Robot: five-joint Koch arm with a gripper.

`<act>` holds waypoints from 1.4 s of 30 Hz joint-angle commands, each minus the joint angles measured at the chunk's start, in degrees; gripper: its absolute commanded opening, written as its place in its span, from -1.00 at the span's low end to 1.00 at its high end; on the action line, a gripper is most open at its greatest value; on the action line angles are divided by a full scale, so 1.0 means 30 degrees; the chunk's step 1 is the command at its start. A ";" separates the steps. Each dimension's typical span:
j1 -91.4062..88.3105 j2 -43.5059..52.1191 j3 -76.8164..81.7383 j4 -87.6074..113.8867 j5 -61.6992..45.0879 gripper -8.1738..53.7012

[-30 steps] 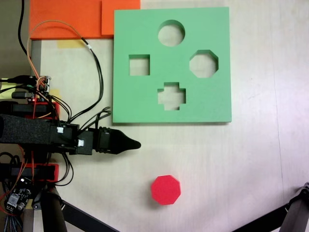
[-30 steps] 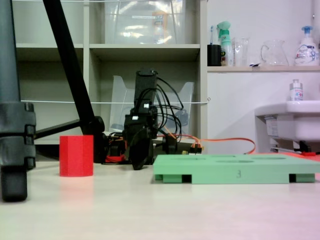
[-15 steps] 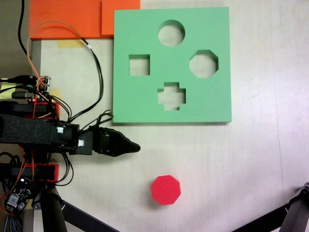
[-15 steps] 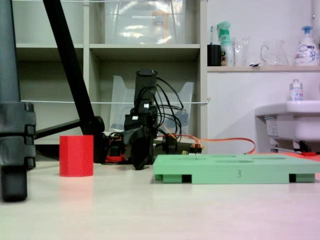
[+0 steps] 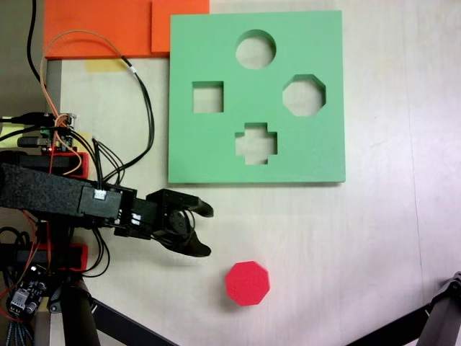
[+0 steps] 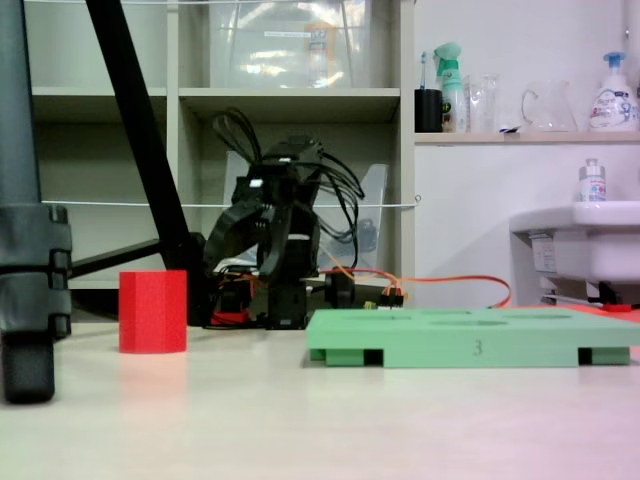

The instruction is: Put the octagonal pillar block into the corresponding hole

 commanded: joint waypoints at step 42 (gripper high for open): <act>0.3457 -1.6172 -2.4492 1.8867 -0.3076 0.73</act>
